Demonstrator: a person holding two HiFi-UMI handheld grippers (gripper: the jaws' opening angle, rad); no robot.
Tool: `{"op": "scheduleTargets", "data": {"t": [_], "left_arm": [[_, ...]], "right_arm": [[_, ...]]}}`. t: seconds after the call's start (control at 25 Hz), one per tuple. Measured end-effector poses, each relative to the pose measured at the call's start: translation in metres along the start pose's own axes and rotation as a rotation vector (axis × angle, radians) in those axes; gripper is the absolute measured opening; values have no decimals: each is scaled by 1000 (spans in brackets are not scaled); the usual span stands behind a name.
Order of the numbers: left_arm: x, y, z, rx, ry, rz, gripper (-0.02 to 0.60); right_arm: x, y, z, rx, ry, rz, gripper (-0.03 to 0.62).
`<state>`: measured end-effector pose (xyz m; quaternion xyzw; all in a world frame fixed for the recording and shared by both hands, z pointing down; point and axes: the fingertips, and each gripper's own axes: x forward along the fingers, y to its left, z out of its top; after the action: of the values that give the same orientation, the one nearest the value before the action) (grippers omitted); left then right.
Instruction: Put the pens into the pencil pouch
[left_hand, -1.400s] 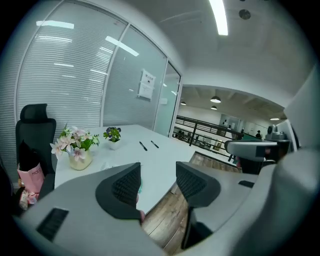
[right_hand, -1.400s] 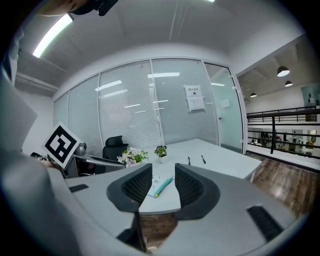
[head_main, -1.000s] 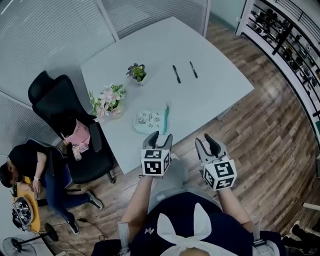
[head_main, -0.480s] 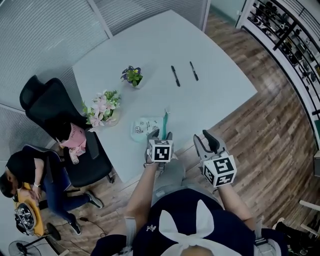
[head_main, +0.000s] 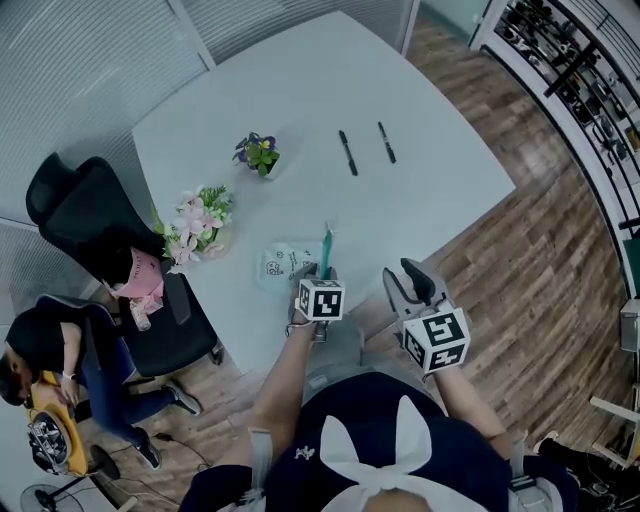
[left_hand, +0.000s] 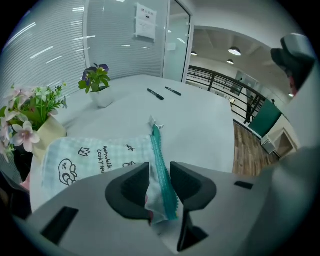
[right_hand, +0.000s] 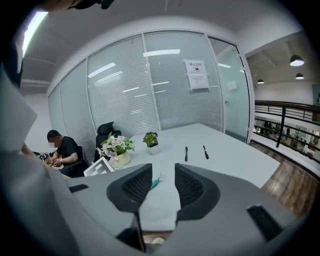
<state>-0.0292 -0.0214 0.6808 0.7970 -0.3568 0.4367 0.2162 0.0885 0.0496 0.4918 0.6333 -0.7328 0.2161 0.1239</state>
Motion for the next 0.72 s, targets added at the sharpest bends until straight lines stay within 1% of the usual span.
{"op": "scheduleTargets", "data": {"t": [0.16, 0.24, 0.4, 0.52, 0.72], "left_arm": [[-7, 2, 4, -49, -1, -67, 78], [-11, 5, 8, -97, -11, -110, 70], [-25, 14, 20, -221, -50, -201, 61], [-39, 23, 34, -294, -103, -247, 60], [-69, 38, 64, -390, -207, -310, 58]], "right_arm": [[10, -4, 1, -6, 5, 5, 129], [17, -5, 2, -11, 10, 11, 129], [30, -6, 6, -28, 12, 24, 129], [41, -5, 11, -40, 4, 34, 129], [55, -3, 21, -51, -3, 48, 129]]}}
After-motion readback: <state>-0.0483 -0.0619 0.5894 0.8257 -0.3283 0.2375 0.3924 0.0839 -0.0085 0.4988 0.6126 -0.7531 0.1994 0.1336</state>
